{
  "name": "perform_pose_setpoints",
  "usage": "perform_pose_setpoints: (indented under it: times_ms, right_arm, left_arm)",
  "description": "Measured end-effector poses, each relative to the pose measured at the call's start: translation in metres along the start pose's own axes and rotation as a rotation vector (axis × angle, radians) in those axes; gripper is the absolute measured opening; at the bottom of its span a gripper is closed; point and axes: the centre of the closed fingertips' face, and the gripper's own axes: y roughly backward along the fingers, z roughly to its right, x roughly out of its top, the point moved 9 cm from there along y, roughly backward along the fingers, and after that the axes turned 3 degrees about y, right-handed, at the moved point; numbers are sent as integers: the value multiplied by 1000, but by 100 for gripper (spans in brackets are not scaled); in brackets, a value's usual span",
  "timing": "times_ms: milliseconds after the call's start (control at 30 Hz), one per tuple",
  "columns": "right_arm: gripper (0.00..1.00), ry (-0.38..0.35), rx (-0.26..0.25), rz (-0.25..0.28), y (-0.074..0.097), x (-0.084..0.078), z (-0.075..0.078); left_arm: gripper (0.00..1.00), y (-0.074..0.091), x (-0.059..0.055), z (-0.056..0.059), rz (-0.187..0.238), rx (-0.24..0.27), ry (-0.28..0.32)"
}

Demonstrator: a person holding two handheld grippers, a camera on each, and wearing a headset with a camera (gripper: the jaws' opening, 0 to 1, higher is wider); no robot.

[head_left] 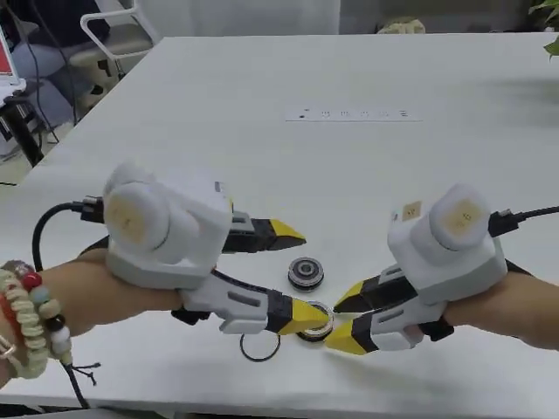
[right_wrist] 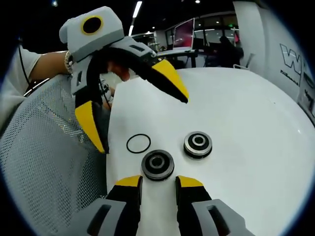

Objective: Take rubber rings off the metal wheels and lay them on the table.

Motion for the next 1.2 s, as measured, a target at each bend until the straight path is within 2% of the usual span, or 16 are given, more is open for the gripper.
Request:
perform_pose_setpoints:
  times_ms: [133, 300, 367, 567, 733, 1033, 1133, 1200]
  right_arm:
    - [24, 7, -1, -10, -1, -1, -1]
    - [24, 9, 1, -10, -2, -1, -1]
    - [24, 10, 0, -8, -2, -1, -1]
    - [24, 14, 0, -7, -2, -1, -1]
    - [23, 16, 0, -8, -3, -1, -1]
    - [23, 22, 3, -9, -4, 0, -2]
    - [23, 23, 2, -9, -4, 0, -2]
    - [23, 23, 0, -8, -4, 0, -2]
  left_arm:
    - [42, -8, -12, -3, -30, 1, 11]
    - [36, -13, -21, -3, -29, 35, 12]
    - [36, -16, -25, 0, -55, 6, 14]
    - [26, -24, -34, 5, -85, -18, -7]
    - [23, -26, -37, 4, -88, -15, 6]
    - [10, -27, -42, 5, -62, -49, 72]
    - [10, -27, -43, 4, -52, -52, 93]
    - [10, -27, -44, 5, -44, -54, 86]
